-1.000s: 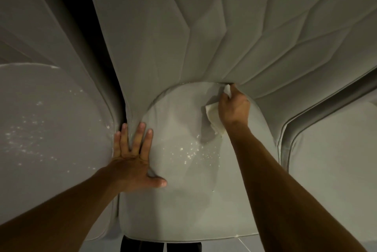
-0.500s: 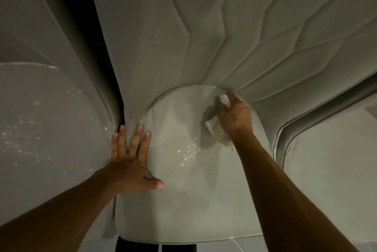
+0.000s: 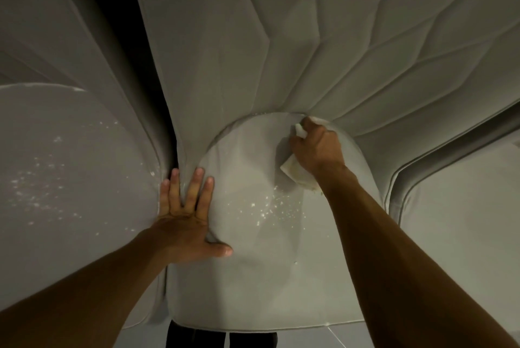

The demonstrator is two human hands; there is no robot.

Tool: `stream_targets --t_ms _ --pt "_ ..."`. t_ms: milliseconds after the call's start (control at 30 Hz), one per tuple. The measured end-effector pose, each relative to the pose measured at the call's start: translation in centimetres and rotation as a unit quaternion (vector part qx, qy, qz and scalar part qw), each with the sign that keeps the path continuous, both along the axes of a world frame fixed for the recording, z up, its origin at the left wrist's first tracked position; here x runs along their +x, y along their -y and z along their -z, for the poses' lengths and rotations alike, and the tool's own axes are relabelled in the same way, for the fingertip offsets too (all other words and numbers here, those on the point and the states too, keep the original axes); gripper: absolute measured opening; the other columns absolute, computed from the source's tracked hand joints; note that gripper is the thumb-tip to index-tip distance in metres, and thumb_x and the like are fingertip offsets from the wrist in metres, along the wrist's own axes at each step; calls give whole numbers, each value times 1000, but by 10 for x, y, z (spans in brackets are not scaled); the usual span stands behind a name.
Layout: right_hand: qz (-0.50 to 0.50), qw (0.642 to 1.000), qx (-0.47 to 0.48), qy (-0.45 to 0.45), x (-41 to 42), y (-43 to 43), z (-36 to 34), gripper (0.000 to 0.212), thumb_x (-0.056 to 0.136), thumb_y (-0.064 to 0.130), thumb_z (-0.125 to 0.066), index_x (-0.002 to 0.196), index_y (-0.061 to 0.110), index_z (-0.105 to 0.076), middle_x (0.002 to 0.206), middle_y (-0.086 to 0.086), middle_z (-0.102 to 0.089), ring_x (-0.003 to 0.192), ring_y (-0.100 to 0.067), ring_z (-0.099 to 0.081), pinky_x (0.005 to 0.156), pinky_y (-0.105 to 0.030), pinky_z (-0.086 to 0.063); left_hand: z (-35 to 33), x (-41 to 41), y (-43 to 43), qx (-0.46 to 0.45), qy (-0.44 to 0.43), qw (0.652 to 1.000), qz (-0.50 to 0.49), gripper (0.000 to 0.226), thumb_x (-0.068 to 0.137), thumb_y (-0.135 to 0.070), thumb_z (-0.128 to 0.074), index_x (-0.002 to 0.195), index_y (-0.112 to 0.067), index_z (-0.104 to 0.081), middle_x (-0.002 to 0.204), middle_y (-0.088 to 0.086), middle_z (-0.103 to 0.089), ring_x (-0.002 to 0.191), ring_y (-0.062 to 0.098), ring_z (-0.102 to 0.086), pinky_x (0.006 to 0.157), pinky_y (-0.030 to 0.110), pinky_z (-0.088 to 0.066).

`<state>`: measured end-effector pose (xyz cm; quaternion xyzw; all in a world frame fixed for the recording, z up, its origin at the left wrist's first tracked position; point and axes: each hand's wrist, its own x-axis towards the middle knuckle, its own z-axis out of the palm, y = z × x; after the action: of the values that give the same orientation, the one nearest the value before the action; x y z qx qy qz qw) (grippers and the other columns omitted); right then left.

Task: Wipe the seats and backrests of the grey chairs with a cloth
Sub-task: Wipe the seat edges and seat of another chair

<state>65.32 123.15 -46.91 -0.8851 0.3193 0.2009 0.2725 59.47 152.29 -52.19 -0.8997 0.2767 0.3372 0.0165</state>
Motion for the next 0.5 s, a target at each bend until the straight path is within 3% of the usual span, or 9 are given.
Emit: stream_targets --t_ms 100,167,233,267,300,400,433,500 --pt "-37 998 47 4 -2 -5 -7 36 100 35 -50 136 32 -53 127 -9 -61 114 -34 -58 90 -37 -46 -3 0 0 9 10 1000 3 152 50 -107 -31 162 -7 -5 168 22 -2 148 57 3 120 59 5" --pt "-32 997 66 12 -4 -7 -8 40 101 36 -50 141 35 -50 133 -8 -58 117 -33 -56 96 -39 -46 -3 -1 -1 -9 21 1000 0 152 49 -106 -33 157 -16 24 164 15 28 146 52 26 118 59 18" --pt "-2 996 70 47 -9 -6 -6 34 100 38 -52 133 34 -55 123 -6 -62 110 -31 -60 87 -36 -47 -6 -2 -3 -33 3 999 -31 146 50 -105 -34 140 -25 50 150 6 54 136 46 48 111 57 32" --pt "21 996 61 65 -12 -4 -4 31 99 39 -53 128 31 -57 117 -4 -64 104 -29 -61 84 -35 -47 -6 -2 -3 -40 -1 999 -32 146 50 -105 -34 138 -26 51 149 6 55 134 45 50 109 56 35" --pt "53 994 50 76 -15 -1 -3 32 98 42 -54 126 27 -58 113 -4 -66 100 -27 -62 83 -34 -48 -5 0 -2 -39 2 999 -26 148 51 -105 -35 144 -23 45 154 9 49 137 47 46 110 55 34" --pt "127 990 26 59 -11 10 -3 46 94 49 -58 125 15 -58 115 -11 -68 104 -31 -64 87 -36 -50 -9 2 -1 1 -11 1000 -12 152 51 -107 -31 161 -5 -5 168 23 0 148 57 9 120 57 17" --pt "126 991 24 38 -8 9 -2 49 93 49 -58 125 12 -57 118 -13 -67 107 -32 -64 87 -35 -49 -9 3 -1 4 -12 1000 -12 152 51 -107 -31 161 -4 -11 167 23 -4 148 57 5 120 57 15" --pt "94 995 25 7 1 0 -2 47 94 47 -58 126 13 -56 120 -14 -65 107 -33 -63 85 -35 -48 -9 3 -2 12 -22 1000 3 152 51 -107 -31 161 -7 0 168 20 6 148 56 11 119 57 18"
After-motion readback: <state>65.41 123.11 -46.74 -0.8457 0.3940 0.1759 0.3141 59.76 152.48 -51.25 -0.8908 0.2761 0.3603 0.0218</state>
